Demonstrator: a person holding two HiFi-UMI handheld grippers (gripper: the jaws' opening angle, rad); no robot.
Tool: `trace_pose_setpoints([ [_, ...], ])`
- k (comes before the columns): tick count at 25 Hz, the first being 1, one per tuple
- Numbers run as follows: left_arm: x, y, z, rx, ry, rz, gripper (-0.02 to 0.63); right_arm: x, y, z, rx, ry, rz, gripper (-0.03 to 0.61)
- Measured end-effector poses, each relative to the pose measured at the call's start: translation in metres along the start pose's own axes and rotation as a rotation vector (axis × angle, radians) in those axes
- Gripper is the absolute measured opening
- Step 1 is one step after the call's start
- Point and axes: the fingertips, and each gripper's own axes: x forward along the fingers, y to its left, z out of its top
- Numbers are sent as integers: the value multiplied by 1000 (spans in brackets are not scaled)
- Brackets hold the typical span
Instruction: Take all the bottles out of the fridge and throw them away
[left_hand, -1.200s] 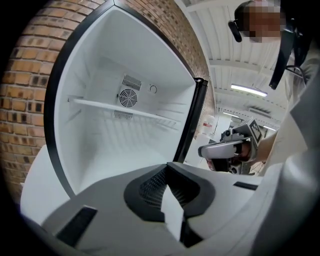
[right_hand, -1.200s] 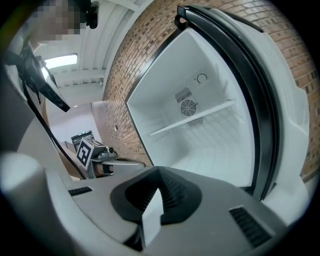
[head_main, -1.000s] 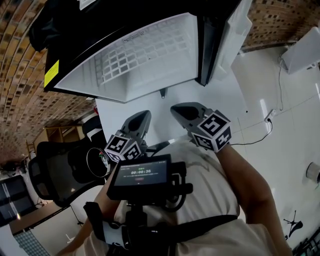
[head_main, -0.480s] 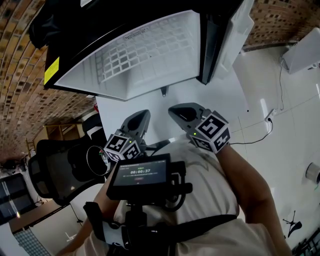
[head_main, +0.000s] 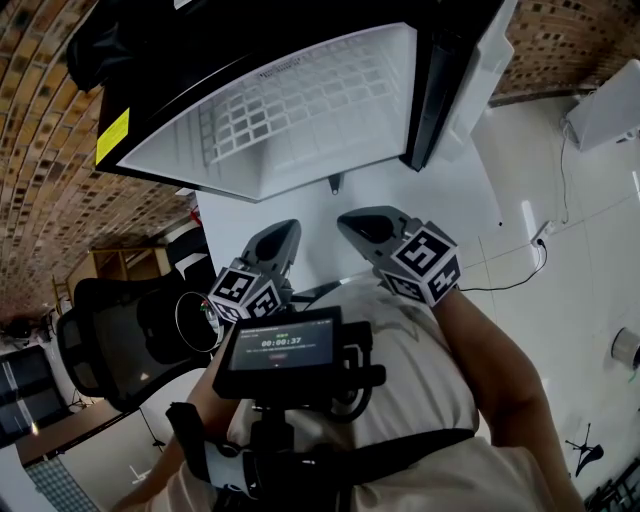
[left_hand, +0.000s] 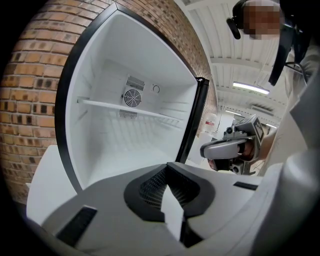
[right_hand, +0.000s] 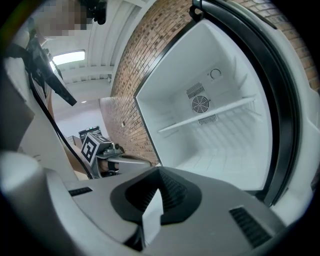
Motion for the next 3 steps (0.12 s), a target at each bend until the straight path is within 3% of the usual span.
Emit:
trace_pose_setpoints([
  [3, -2, 3, -1, 1, 5, 0, 8, 3, 1, -1, 3, 2, -1, 1],
])
